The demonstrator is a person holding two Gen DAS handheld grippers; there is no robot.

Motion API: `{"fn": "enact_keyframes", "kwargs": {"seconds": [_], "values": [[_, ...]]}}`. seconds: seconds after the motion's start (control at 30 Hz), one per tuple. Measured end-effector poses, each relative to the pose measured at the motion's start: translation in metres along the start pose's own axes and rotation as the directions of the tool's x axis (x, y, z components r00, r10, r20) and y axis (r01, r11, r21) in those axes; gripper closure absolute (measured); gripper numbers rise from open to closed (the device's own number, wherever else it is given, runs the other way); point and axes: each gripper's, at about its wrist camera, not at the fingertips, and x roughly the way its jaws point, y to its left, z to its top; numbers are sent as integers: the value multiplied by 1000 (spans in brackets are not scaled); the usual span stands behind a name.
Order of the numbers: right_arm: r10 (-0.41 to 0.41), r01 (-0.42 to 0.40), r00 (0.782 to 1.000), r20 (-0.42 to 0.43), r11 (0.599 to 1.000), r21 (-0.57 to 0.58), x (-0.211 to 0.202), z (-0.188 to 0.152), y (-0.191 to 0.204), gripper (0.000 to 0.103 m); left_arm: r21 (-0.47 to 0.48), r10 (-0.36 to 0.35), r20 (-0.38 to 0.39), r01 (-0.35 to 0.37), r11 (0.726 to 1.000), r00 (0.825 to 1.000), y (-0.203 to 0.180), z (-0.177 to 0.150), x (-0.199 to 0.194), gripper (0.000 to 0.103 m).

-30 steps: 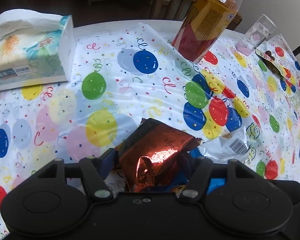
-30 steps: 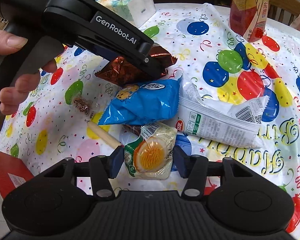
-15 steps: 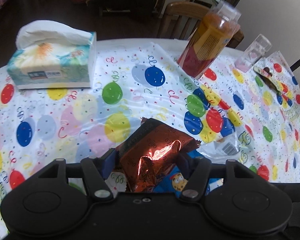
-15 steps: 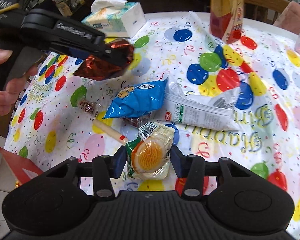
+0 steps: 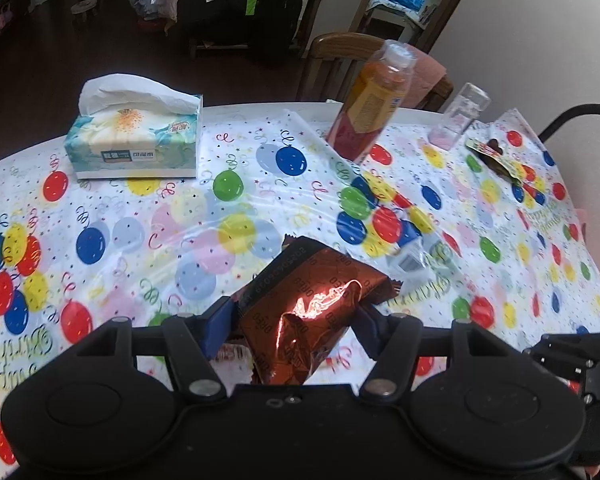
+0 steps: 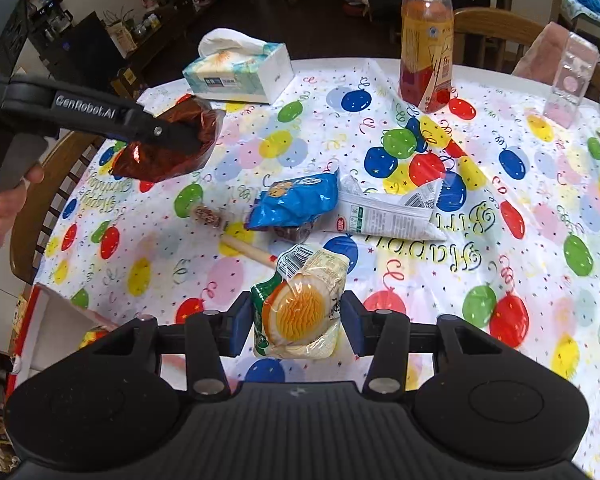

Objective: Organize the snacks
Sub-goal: 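Grasp the brown foil bag with the left gripper while the right grasps the orange-yolk pastry, then carry the foil bag and pastry over the white box and release both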

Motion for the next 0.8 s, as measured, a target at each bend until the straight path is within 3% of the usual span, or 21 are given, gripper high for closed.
{"fn": "enact_keyframes", "kwargs": {"seconds": [0.43,0.8], "values": [[-7,8,999,45,1000,-12,-54,-30,43,57,74,-31,11,30,997,999,-16,-57,-60,41],[-5,7,999,45,999,-36,-70,-59,76,57,163,-65,-2,64,984,998,-29,-107,-91,41]]}}
